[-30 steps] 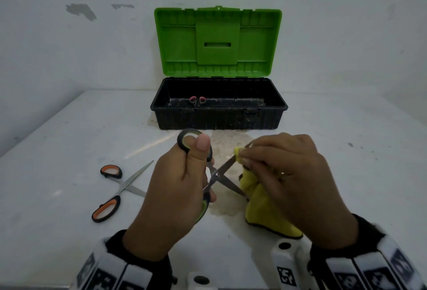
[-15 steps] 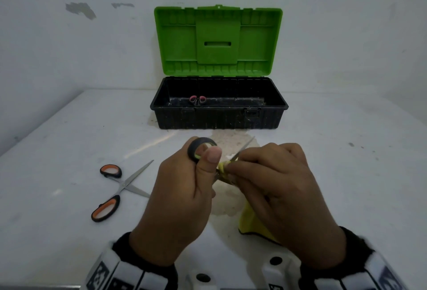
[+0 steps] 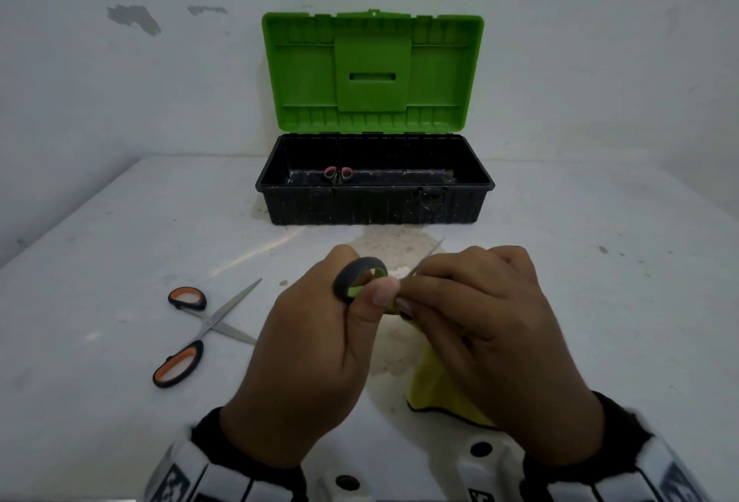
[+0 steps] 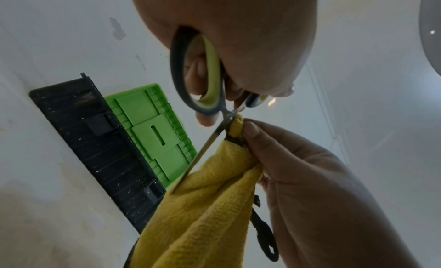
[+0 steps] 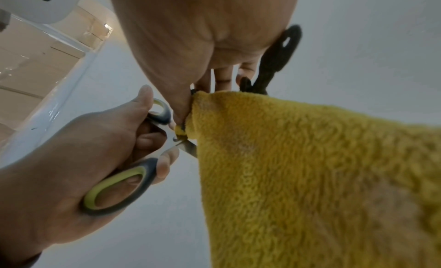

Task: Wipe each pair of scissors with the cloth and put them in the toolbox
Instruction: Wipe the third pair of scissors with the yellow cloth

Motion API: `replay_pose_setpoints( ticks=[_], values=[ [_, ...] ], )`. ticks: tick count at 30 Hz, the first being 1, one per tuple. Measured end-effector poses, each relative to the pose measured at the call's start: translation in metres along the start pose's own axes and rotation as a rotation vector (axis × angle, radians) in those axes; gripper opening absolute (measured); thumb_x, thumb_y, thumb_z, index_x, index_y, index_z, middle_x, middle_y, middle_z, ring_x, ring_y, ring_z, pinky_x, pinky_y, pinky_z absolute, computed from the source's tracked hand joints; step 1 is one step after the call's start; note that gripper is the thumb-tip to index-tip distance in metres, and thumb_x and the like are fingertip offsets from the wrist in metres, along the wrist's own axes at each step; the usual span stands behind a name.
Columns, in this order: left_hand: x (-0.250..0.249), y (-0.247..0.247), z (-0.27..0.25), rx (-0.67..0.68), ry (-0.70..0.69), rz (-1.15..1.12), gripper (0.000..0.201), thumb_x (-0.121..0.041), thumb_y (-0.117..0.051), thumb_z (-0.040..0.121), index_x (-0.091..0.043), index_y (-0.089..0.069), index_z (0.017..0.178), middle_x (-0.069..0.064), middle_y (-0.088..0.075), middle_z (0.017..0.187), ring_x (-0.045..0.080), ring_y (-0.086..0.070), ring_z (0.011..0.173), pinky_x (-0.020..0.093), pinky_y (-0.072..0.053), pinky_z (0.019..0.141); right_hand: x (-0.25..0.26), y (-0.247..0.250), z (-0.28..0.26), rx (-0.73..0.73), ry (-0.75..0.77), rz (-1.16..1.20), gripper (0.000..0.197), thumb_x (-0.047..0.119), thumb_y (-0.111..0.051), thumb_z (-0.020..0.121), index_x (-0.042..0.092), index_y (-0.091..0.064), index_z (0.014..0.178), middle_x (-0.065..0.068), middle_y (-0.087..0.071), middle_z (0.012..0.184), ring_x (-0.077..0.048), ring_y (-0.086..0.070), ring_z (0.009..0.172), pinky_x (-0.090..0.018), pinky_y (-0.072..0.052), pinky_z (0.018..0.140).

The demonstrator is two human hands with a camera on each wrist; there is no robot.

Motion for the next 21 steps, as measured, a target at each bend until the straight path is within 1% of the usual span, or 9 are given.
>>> replay_pose_setpoints(
  ticks=[1, 5, 9, 13, 14, 15, 17, 18, 21],
  values=[
    [0.0, 0.0, 0.0, 0.006, -0.009, 0.008, 0.051, -0.064, -0.025, 0.098, -0.023, -0.05, 0.081, -0.001, -0.05, 0.058, 0.018, -0.056, 0.053, 0.028, -0.043, 0.049, -0.001, 0.001, 0.0, -0.006, -0.005, -0.003, 0.019, 0.029, -0.062, 0.094, 0.019, -0.077, 0.099, 0.004, -0.071, 0.096, -0.016, -0.062, 0.083, -0.04, -0.041, 0.077],
    [0.0, 0.0, -0.001, 0.024, -0.014, 0.038, 0.04, -0.067, -0.024, 0.097, -0.036, -0.044, 0.08, -0.005, -0.049, 0.058, 0.016, -0.055, 0.053, 0.028, -0.044, 0.05, -0.011, 0.004, 0.002, -0.017, -0.037, -0.006, 0.017, 0.029, -0.064, 0.092, 0.021, -0.077, 0.1, 0.006, -0.071, 0.096, -0.012, -0.062, 0.086, -0.04, -0.042, 0.08],
    [0.004, 0.0, -0.004, 0.038, 0.004, 0.043, 0.042, -0.069, -0.024, 0.096, -0.035, -0.044, 0.082, -0.003, -0.05, 0.058, 0.014, -0.056, 0.051, 0.031, -0.043, 0.049, -0.025, 0.008, 0.005, -0.028, -0.096, 0.008, 0.015, 0.031, -0.066, 0.091, 0.025, -0.077, 0.099, 0.011, -0.071, 0.094, -0.007, -0.062, 0.087, -0.039, -0.044, 0.081],
    [0.006, -0.002, -0.006, 0.023, 0.01, 0.036, 0.041, -0.068, -0.024, 0.096, -0.037, -0.043, 0.077, -0.004, -0.049, 0.058, 0.013, -0.056, 0.051, 0.032, -0.046, 0.048, -0.041, 0.011, 0.009, -0.041, -0.163, 0.005, 0.01, 0.025, -0.07, 0.086, 0.024, -0.078, 0.093, 0.011, -0.072, 0.09, -0.006, -0.063, 0.086, -0.04, -0.047, 0.078],
    [0.007, -0.002, -0.006, 0.014, 0.033, 0.005, 0.044, -0.069, -0.025, 0.096, -0.035, -0.044, 0.076, -0.001, -0.049, 0.059, 0.014, -0.057, 0.051, 0.032, -0.048, 0.048, -0.046, 0.012, 0.01, -0.041, -0.186, 0.008, 0.009, 0.023, -0.071, 0.086, 0.023, -0.079, 0.092, 0.011, -0.073, 0.089, -0.005, -0.064, 0.085, -0.038, -0.049, 0.078],
    [0.007, -0.002, -0.007, -0.001, 0.064, -0.043, 0.047, -0.069, -0.026, 0.095, -0.032, -0.047, 0.076, 0.001, -0.052, 0.063, 0.015, -0.059, 0.052, 0.03, -0.05, 0.048, -0.052, 0.013, 0.01, -0.044, -0.211, 0.015, 0.008, 0.019, -0.073, 0.086, 0.021, -0.079, 0.09, 0.01, -0.073, 0.088, -0.004, -0.064, 0.083, -0.033, -0.051, 0.078],
    [0.009, -0.001, -0.009, -0.037, 0.15, -0.147, 0.053, -0.071, -0.027, 0.092, -0.027, -0.05, 0.074, 0.004, -0.058, 0.068, 0.012, -0.062, 0.052, 0.02, -0.05, 0.047, -0.062, 0.018, 0.01, -0.077, -0.278, 0.053, 0.009, 0.011, -0.076, 0.085, 0.019, -0.079, 0.089, 0.009, -0.073, 0.086, -0.003, -0.065, 0.084, -0.015, -0.049, 0.078],
    [0.01, 0.0, -0.009, -0.059, 0.218, -0.206, 0.057, -0.073, -0.029, 0.09, -0.024, -0.051, 0.073, 0.006, -0.058, 0.067, 0.01, -0.062, 0.049, 0.016, -0.049, 0.047, -0.064, 0.022, 0.009, -0.103, -0.316, 0.087, 0.011, 0.008, -0.076, 0.084, 0.018, -0.079, 0.089, 0.009, -0.073, 0.087, -0.002, -0.065, 0.085, -0.01, -0.047, 0.077],
    [0.022, -0.001, -0.01, -0.104, 0.48, -0.393, 0.066, -0.068, -0.033, 0.086, -0.007, -0.055, 0.074, 0.012, -0.05, 0.053, 0.016, -0.058, 0.043, 0.02, -0.051, 0.047, -0.053, 0.031, 0.01, -0.142, -0.324, 0.171, 0.011, 0.01, -0.075, 0.084, 0.017, -0.078, 0.091, 0.011, -0.073, 0.089, -0.002, -0.067, 0.088, -0.012, -0.048, 0.078]
  ],
)
Point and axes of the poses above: each hand's wrist, its own z-axis towards the middle knuckle, its own y-axis out of the back of the hand, x = y × z, the point moved 5 cm from there along z, towards the middle knuckle
